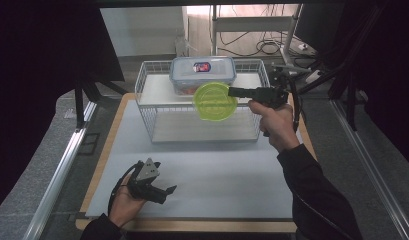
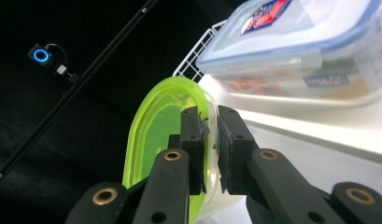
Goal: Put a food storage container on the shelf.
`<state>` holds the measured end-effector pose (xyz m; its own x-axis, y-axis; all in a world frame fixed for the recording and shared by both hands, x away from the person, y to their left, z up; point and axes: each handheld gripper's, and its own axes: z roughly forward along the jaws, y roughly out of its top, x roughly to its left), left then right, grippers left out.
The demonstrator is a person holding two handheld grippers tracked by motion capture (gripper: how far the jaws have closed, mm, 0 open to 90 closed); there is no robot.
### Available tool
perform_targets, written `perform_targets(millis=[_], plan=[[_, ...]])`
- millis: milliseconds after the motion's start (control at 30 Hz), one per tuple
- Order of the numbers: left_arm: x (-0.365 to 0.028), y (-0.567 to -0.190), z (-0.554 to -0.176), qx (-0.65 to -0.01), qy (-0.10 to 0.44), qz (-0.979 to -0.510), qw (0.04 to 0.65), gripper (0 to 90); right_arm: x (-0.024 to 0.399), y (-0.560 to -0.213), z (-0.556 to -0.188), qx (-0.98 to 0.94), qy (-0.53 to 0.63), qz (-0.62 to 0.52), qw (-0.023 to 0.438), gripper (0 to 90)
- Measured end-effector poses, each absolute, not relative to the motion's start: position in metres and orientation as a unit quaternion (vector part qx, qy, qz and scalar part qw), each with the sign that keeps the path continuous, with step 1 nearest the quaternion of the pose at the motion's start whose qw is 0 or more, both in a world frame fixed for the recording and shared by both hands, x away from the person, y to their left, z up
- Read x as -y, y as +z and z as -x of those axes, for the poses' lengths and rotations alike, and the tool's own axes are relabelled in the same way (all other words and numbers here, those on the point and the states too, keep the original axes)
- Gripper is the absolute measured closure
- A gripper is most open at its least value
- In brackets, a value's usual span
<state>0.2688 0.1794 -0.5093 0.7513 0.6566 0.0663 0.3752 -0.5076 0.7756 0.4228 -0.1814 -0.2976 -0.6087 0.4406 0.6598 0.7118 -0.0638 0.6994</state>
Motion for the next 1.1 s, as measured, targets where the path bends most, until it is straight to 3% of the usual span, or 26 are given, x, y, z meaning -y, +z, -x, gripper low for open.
perform_targets(millis=[500,1100], plan=[[-0.180,-0.509,-0.269,-0.304,0.177,-0.850,0.393,4.0,0.170,-0.269,-0.442,0.662,-0.602,0.433,0.108,82.1],[-0.180,-0.509,-0.268,-0.302,0.174,-0.850,0.395,4.1,0.152,-0.244,-0.476,0.643,-0.603,0.467,0.065,82.1]])
